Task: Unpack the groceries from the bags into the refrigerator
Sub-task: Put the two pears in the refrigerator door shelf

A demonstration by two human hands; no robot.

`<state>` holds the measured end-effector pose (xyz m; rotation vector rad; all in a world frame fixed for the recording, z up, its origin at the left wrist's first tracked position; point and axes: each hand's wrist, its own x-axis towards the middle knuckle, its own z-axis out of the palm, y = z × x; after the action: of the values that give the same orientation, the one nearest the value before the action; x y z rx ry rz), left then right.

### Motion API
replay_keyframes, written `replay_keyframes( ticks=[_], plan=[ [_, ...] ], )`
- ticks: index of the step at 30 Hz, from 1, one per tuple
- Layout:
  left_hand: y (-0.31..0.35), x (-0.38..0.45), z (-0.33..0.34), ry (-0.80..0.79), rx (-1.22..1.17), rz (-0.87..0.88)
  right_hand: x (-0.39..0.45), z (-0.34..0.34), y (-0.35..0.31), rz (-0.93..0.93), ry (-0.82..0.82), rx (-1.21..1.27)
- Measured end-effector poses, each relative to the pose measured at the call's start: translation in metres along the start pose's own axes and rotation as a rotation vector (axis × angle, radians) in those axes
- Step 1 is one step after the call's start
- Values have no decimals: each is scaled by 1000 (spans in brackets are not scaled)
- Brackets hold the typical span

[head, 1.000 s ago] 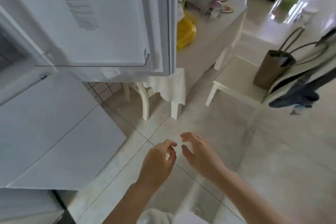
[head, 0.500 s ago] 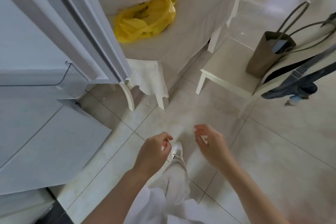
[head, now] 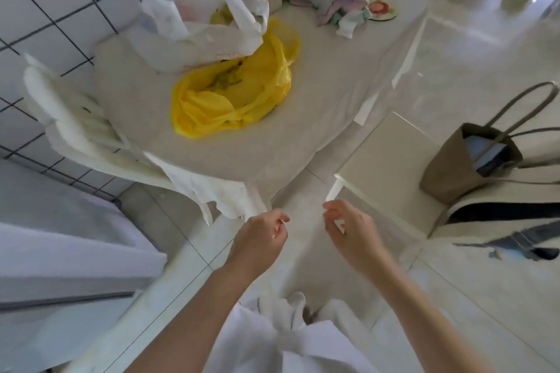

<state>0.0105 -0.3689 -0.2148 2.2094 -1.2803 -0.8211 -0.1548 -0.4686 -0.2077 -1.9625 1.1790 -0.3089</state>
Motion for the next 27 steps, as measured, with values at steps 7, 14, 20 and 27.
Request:
replay_keyframes(
  ticks=[7,14,20,27],
  plan=[
    [22,94,-8,101,-57,-143,130,-41,1,-90,-107,0],
    [48,159,-2,261,-171,-353,243,-84,7,-253,-314,-103],
    [52,205,-12,389,-176,-416,338,-95,-16,-396,-413,-190],
    [19,269,-65,579,-162,-443,438,-67,-75,-554,-499,-239]
  ],
)
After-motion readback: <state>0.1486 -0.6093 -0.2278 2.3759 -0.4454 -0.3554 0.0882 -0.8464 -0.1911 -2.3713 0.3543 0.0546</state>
